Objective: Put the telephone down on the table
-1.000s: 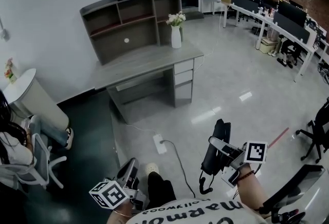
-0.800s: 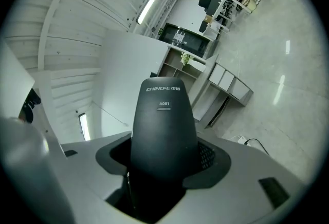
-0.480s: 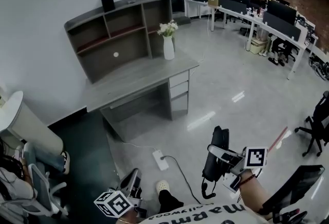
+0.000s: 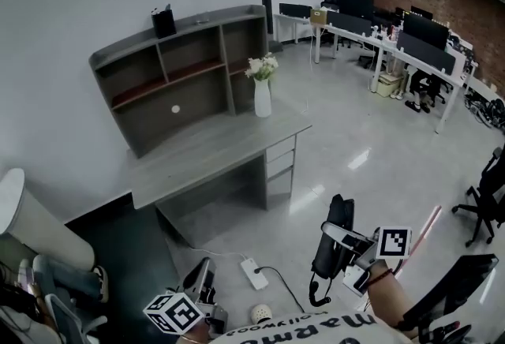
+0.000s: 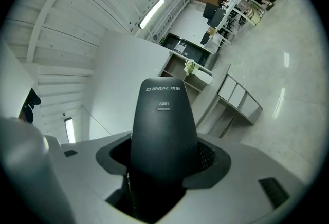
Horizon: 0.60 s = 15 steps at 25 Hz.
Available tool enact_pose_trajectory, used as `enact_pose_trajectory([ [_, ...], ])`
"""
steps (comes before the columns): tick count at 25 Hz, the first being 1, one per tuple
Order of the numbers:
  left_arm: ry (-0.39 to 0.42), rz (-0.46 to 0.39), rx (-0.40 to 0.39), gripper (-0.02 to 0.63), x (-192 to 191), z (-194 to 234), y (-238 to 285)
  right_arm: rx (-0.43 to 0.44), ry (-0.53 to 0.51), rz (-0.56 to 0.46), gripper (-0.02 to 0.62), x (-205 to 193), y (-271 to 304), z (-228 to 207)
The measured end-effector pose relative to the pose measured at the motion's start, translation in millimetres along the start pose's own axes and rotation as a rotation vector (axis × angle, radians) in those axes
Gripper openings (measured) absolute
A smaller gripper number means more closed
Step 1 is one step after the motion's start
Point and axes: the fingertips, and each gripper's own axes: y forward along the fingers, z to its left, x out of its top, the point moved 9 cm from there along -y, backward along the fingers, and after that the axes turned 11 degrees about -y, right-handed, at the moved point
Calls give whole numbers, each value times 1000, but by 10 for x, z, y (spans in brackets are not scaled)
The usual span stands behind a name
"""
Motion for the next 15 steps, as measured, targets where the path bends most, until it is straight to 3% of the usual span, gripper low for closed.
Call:
enact_pose_trajectory([
  [10,4,7,-13,9,705,614,243,30,-19,-30,282,0,937,109],
  [15,-31,-20,0,9,916,821,140,-21,10,-15,282,11,1045,90],
])
